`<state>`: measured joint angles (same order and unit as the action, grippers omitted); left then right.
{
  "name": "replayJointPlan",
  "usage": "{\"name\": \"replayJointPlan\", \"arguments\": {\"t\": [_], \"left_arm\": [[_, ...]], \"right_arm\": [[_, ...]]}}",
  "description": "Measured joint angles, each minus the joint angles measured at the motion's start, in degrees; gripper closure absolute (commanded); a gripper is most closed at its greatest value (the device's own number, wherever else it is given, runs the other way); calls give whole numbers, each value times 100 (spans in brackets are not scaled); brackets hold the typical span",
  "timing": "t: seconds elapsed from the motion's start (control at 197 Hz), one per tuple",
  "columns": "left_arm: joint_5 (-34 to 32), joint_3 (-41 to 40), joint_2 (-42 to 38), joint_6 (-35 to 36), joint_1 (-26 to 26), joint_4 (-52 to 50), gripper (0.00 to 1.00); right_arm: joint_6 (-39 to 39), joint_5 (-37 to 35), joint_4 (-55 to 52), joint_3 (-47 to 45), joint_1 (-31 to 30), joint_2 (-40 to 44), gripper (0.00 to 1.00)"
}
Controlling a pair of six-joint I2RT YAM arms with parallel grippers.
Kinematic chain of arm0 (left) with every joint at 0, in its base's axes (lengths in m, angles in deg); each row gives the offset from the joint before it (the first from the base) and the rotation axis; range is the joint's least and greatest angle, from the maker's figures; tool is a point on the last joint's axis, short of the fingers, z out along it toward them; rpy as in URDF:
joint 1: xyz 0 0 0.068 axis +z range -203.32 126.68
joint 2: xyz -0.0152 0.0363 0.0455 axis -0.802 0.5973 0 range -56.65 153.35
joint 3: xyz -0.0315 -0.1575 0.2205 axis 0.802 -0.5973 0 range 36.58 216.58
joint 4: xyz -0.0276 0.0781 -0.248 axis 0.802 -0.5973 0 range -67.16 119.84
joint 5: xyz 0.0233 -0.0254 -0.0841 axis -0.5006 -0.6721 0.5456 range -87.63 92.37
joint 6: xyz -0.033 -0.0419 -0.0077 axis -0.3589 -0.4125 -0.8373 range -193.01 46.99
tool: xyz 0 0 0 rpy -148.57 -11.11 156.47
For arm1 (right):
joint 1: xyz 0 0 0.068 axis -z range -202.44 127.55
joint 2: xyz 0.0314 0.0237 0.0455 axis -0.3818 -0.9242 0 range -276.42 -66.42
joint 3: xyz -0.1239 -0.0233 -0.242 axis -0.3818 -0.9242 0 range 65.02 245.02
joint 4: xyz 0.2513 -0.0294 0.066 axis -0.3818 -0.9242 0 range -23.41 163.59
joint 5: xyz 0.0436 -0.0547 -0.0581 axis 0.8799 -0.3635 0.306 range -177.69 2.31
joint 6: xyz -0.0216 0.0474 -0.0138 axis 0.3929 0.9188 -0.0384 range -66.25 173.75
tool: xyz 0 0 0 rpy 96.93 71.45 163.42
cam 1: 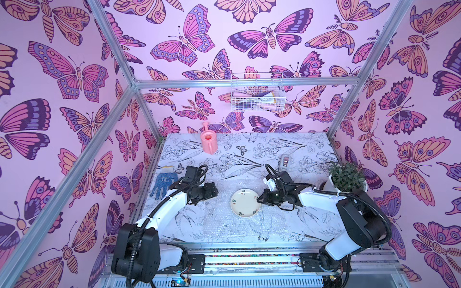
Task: Wrap dinner plates in bubble wrap
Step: Place the plate on the bubble wrap.
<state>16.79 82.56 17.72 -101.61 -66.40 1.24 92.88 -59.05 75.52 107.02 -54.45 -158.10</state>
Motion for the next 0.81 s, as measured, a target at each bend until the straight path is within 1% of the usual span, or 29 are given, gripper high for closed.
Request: {"name": "replayJointPlan", "arguments": {"t": [0.254, 0.488, 0.727, 0.777, 0.813], "left_arm": [[85, 17, 2, 0, 4, 0, 13], [105, 17, 55, 0, 4, 0, 13], [107, 17, 59, 0, 11, 0, 13], [107, 17, 66, 0, 11, 0, 13], [107, 17, 66, 0, 11, -2, 13]], "right_arm": [[101, -11, 586, -120, -33, -245, 95], [157, 7, 802, -249, -142, -361, 95], [160, -42, 940, -260, -142, -579, 86], [160, -26, 990, -260, -142, -640, 82], [157, 2, 1043, -260, -142, -654, 77]]}}
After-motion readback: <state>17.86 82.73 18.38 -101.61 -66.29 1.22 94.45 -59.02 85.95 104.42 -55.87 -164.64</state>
